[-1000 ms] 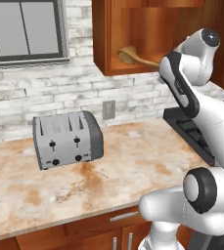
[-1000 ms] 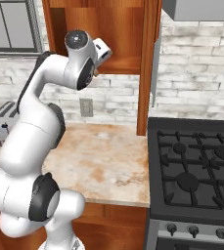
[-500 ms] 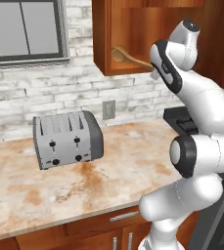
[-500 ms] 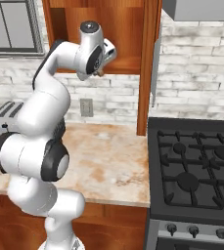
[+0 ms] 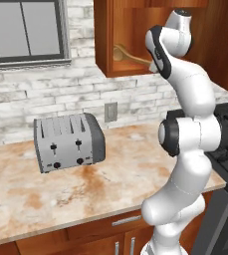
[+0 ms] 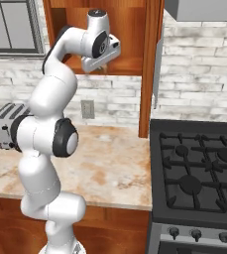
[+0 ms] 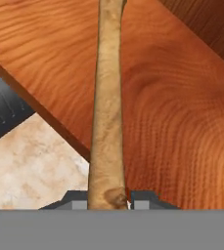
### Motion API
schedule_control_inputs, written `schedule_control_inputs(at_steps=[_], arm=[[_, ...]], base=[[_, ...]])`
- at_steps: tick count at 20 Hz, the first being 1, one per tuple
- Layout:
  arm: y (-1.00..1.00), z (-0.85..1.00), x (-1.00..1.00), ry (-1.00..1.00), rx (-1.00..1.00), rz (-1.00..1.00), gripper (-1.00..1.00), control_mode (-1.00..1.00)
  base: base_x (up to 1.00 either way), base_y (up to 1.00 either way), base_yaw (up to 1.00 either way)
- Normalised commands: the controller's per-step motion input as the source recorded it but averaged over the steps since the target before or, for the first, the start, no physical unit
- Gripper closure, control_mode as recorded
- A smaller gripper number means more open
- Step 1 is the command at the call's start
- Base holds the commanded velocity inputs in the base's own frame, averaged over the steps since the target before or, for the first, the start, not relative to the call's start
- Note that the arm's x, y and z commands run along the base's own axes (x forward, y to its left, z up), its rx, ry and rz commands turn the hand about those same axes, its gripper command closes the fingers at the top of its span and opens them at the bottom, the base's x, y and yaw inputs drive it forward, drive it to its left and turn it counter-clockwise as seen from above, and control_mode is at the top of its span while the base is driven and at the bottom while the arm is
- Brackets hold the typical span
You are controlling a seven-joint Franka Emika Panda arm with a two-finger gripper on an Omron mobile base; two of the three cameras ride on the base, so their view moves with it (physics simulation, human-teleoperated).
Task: Organize the utensils by type. Pick up the wooden spoons from the counter and place them in the open cabinet. Then pick up the metallic utensils from the counter and place them in the open drawer.
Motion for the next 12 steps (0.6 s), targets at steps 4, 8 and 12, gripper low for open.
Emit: schedule_control_inputs(at_steps=[4,8,12], arm=[[0.00,0.00,0.35,-0.18,-0.08,0.00,1.00,-1.00],[0.00,0.00,0.41,-0.23,-0.03,0.00,1.00,-1.00],[0.00,0.00,0.45,-0.18,0.00,0.00,1.00,-1.00]], base=[[0.00,0.00,0.00],[0.00,0.00,0.00],[0.00,0.00,0.00]])
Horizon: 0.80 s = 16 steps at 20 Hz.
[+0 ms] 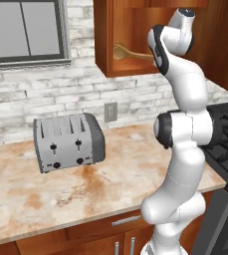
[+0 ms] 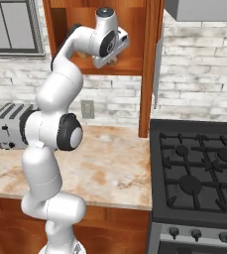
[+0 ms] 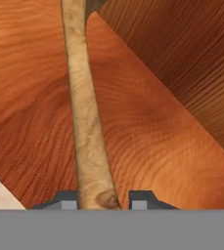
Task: Organize the utensils by type. Pick up the wooden spoons from the counter and place them in the open cabinet. Then pick up the metallic utensils from the counter and place them in the open drawer.
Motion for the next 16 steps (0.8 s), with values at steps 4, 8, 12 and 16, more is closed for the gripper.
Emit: schedule_control_inputs(at_steps=[4,8,12,16], arm=[[0.00,0.00,0.44,-0.21,0.00,0.00,1.00,-1.00],[0.00,0.00,0.44,-0.24,0.00,0.00,1.00,-1.00],[0.00,0.00,0.49,-0.07,0.00,0.00,1.00,-1.00],[0.00,0.00,0.57,0.00,0.00,0.00,1.00,-1.00]], base=[[0.00,0.00,0.00],[0.00,0.00,0.00],[0.00,0.00,0.00],[0.00,0.00,0.00]])
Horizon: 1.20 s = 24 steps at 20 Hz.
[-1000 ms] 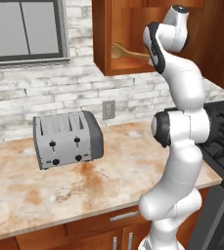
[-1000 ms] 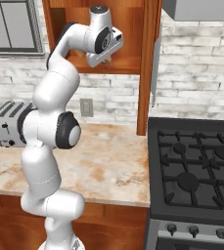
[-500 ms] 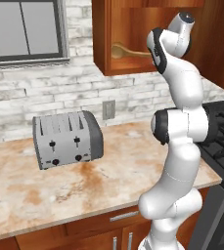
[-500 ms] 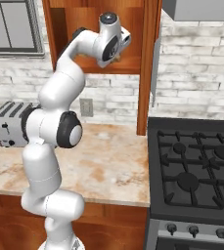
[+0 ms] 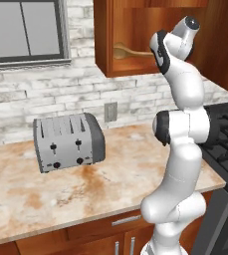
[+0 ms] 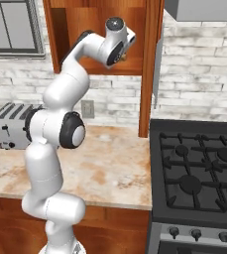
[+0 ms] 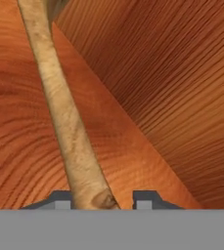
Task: Organize the utensils by type. Pick up the wooden spoons from the counter and place them in the open cabinet. Then pick up the metallic utensils from the counter and place them in the open drawer.
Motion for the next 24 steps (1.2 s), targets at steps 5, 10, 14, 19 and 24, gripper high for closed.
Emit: schedule_control_inputs(at_steps=[5,10,14,19,24], arm=[[0.00,-0.04,0.51,-0.01,0.00,0.00,1.00,-1.00],[0.00,-0.17,0.49,-0.04,0.00,0.00,1.00,-1.00],[0.02,-0.20,0.51,0.00,0.00,0.00,-1.00,-1.00],[0.03,-0.17,0.60,0.00,0.00,0.00,-1.00,-1.00],[0.00,-0.09,0.50,0.00,0.00,0.00,-1.00,-1.00]], base=[[0.00,0.00,0.00],[0.00,0.00,0.00],[0.00,0.00,0.00],[0.00,0.00,0.00],[0.00,0.00,0.00]])
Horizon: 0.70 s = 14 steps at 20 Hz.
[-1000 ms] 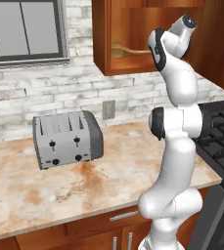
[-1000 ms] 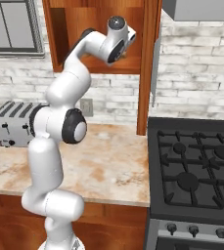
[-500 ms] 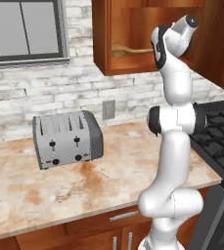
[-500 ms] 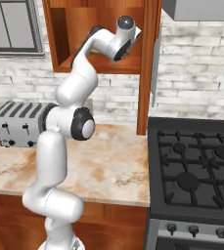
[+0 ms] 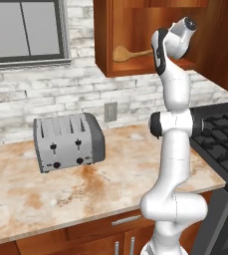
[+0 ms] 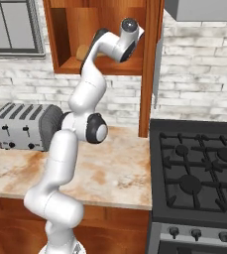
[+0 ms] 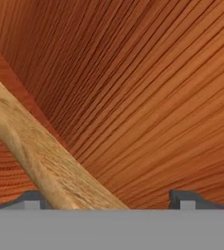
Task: Organize the utensils by type. Pick up the wooden spoons from the counter and place them in the open cabinet. Then pick up the metallic utensils from the counter and place them in the open drawer.
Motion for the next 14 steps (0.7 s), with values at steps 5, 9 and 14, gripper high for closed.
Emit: schedule_control_inputs(at_steps=[5,9,14], arm=[[0.04,-0.01,0.32,0.01,0.00,0.00,-1.00,-1.00],[0.09,0.00,-0.01,0.04,0.00,0.00,-1.00,-1.00],[0.00,-0.01,-0.06,0.28,0.07,0.00,-1.00,-1.00]], base=[[0.00,0.00,0.00],[0.00,0.00,0.00],[0.00,0.00,0.00]])
